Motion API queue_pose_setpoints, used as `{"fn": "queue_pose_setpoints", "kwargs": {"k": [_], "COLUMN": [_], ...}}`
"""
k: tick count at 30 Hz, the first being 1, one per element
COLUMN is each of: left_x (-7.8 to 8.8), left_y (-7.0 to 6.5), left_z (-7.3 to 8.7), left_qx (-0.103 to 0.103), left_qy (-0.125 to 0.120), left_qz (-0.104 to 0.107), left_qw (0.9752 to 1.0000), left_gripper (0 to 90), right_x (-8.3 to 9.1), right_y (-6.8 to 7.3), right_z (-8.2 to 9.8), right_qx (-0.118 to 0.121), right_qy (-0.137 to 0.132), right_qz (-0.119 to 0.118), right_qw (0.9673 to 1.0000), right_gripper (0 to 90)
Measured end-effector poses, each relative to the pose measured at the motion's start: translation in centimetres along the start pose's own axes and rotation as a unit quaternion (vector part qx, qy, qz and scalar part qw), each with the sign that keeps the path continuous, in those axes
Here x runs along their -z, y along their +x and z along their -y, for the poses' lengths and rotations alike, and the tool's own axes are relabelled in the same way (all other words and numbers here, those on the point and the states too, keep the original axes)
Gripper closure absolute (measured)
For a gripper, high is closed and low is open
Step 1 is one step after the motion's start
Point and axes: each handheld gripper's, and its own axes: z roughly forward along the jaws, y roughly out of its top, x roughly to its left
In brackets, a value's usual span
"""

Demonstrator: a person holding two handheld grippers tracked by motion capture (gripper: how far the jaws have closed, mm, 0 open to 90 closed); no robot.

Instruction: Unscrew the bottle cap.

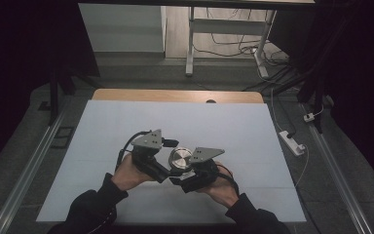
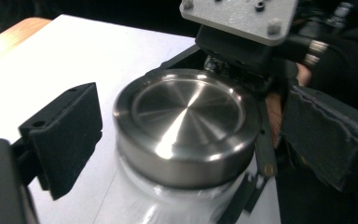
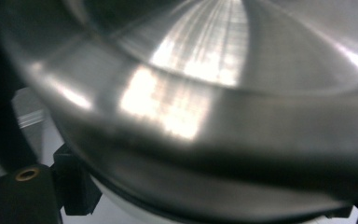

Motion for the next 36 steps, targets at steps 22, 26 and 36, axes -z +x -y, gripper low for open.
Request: {"fn": "queue_pose_setpoints", "kwargs": {"k": [22, 26, 36], "left_x": [-2.2, -2.4, 0.7], "left_y": [-1.9, -2.0, -0.1], "left_z": [-0.5, -0.5, 0.0], "left_qx": [0.01, 0.006, -0.016], "left_qy": [0.02, 0.017, 0.01], "left_qz": [-0.091, -0.091, 0.007], "left_qw": [0.9956, 0.9957, 0.9998], "left_gripper": [20.3, 17.0, 8.5], "right_x": [-0.3, -0.2, 0.3], "right_y": [0.1, 0.1, -0.3], "right_z": [-0.1, -0.1, -0.2], "right_qx": [0.0, -0.018, -0.013], "right_qy": [0.004, -0.005, -0.019], "right_qz": [-0.001, 0.02, -0.032], "right_qw": [1.0, 0.9996, 0.9992], "right_gripper": [15.2, 15.2, 15.2]}}
